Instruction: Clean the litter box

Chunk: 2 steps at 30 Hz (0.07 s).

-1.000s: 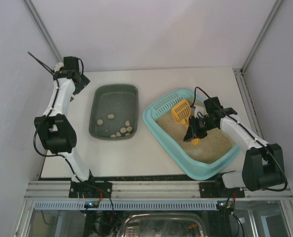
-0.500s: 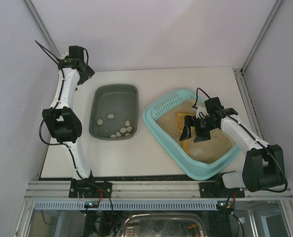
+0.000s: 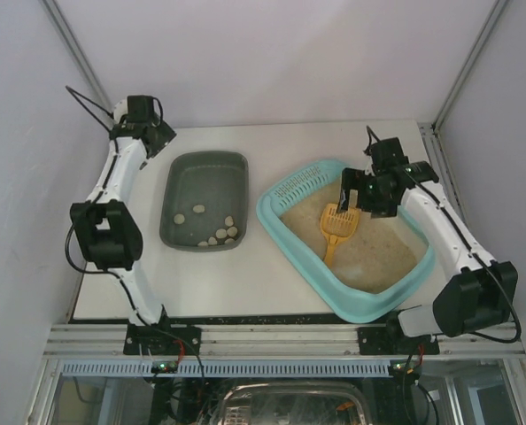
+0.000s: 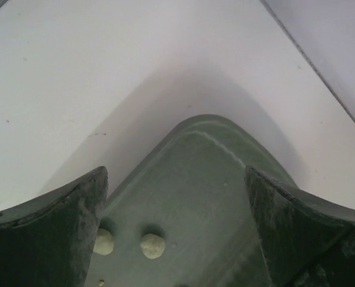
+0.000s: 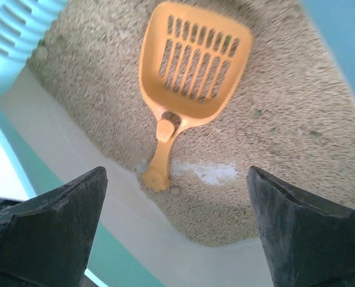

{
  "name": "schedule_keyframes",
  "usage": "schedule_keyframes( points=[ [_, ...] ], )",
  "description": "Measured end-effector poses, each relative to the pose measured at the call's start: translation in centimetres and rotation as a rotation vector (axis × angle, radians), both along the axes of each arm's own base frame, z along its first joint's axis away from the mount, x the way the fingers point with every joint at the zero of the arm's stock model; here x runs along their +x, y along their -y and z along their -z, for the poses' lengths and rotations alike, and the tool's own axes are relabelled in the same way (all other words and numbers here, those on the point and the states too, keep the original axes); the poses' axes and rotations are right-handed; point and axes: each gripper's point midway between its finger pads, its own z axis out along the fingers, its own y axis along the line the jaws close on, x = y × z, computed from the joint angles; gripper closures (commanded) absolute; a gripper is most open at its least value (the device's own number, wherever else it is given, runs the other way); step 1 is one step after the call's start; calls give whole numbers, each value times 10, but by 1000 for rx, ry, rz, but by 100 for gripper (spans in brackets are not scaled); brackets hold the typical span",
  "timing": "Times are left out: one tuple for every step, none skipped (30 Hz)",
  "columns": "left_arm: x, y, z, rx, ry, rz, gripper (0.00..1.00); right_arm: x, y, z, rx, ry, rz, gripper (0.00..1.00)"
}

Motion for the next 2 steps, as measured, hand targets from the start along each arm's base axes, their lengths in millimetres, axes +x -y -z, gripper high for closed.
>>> schedule_keyframes(
  points=[
    [-4,0,4,0,9,-2,0,3,2,-4,-13,9,14,0],
    [-8,0,8,0,18,-4,0,7,5,-9,-42,25,28,0]
  ],
)
